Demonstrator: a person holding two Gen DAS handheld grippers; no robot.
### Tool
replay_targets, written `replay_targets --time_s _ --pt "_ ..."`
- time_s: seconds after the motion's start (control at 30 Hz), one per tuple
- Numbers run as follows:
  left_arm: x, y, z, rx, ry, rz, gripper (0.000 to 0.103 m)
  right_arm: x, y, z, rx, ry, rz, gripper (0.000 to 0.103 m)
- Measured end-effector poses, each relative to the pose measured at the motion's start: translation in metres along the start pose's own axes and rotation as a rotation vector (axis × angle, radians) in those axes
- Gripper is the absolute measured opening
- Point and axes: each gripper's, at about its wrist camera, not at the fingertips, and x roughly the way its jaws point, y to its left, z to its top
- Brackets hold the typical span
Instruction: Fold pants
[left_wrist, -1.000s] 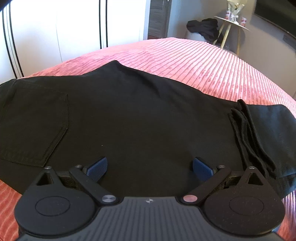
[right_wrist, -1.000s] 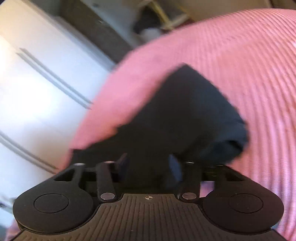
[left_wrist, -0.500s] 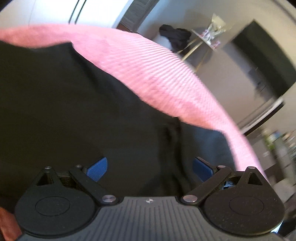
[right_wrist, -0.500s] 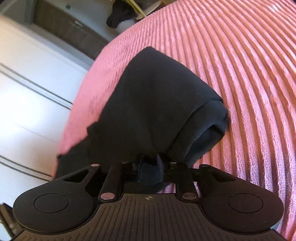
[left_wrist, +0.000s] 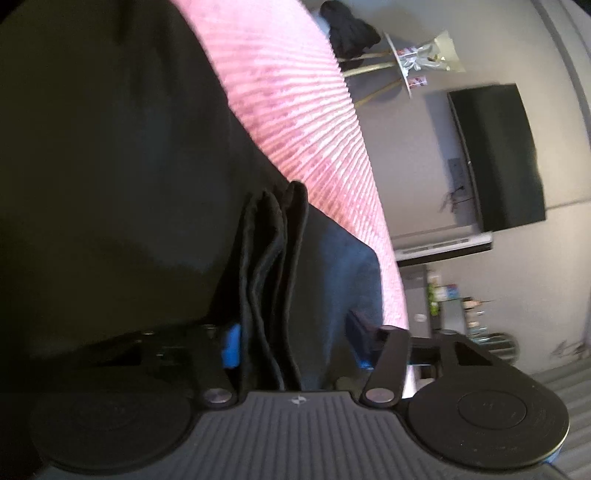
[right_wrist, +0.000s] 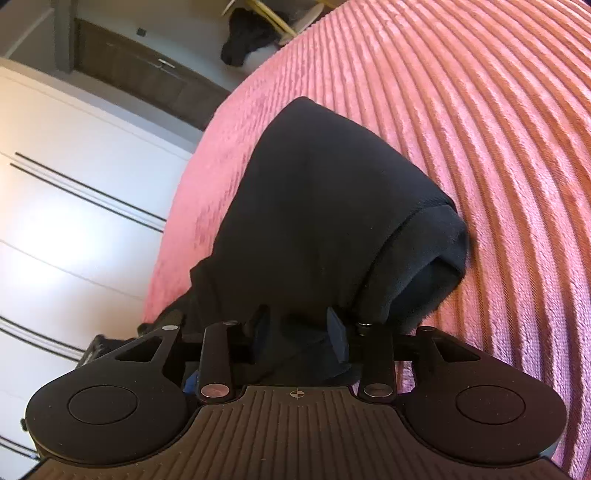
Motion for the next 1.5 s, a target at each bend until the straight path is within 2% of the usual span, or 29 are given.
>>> replay_targets --time_s 0.07,0.1,0.2,0.23,0.27,0.3,0.37,0.43,0.57,0.6,0.73,0.83,0.9,1.03,1.1,1.2,1.27,1.4,1.47,1.5 --pt "0.011 0.004 0.002 -0.02 0.035 -0.018 0.042 0.0 0.001 -0.001 -0.018 -0.005 0.004 0.041" --pt "0.015 0.003 0.003 -0.005 0.045 -0.009 0.037 0.0 0.002 -0.001 -0.028 -0.009 0.004 0.041" --pt "0.028 -0.009 0.002 0.06 0.046 0.034 0.035 0.003 0.004 -0.002 -0.052 -0.016 0.003 0.042" --pt "0.028 -0.012 0.001 0.075 0.042 0.049 0.029 0.003 0.004 -0.002 -0.056 -0.018 0.004 0.042" --pt "0.03 -0.013 0.0 0.09 0.037 0.08 0.012 0.003 0.004 -0.002 -0.056 -0.019 0.007 0.042" --pt "0.031 -0.011 -0.001 0.093 0.034 0.1 0.008 0.003 0.003 -0.001 -0.054 -0.018 0.015 0.044" --pt "0.025 -0.004 -0.002 0.054 0.031 0.064 0.008 0.003 0.001 -0.001 -0.039 -0.009 0.05 0.055" --pt "0.017 -0.003 -0.004 0.041 0.032 0.068 0.007 0.0 0.002 -0.001 -0.031 0.001 0.058 0.058" --pt "-0.006 -0.022 -0.005 0.147 -0.024 0.092 0.007 -0.016 0.013 -0.011 -0.036 0.023 0.045 0.059" --pt "-0.017 -0.024 -0.003 0.143 -0.05 0.076 0.007 -0.022 0.017 -0.015 -0.038 0.023 0.052 0.06" --pt "-0.058 -0.022 0.004 0.071 -0.125 0.008 0.007 -0.039 0.023 -0.029 -0.022 0.018 0.064 0.075" --pt "-0.083 -0.019 0.002 0.045 -0.16 -0.024 0.007 -0.04 0.019 -0.031 0.035 0.008 0.044 0.076" --pt "-0.096 -0.015 0.001 0.032 -0.171 -0.03 0.007 -0.04 0.017 -0.029 0.058 -0.001 0.045 0.076" --pt "-0.113 -0.005 -0.001 0.024 -0.195 0.016 0.007 -0.044 0.013 -0.024 0.114 -0.054 0.079 0.067" --pt "-0.122 0.005 0.001 0.003 -0.198 0.029 0.007 -0.044 0.01 -0.019 0.135 -0.074 0.064 0.065" --pt "-0.13 0.012 0.006 0.031 -0.231 0.097 0.007 -0.038 0.004 -0.018 0.192 -0.076 0.048 0.061" --pt "-0.135 0.015 0.008 0.053 -0.255 0.141 0.007 -0.033 0.0 -0.016 0.223 -0.076 0.039 0.049" --pt "-0.128 0.016 0.009 0.069 -0.258 0.205 0.007 -0.018 -0.004 -0.014 0.182 -0.046 -0.086 0.028" --pt "-0.124 0.017 0.007 0.079 -0.259 0.241 0.008 -0.017 0.002 -0.017 0.13 -0.046 -0.106 0.027" --pt "-0.123 0.018 0.006 0.088 -0.262 0.26 0.013 -0.015 0.005 -0.017 0.105 -0.048 -0.117 0.027"
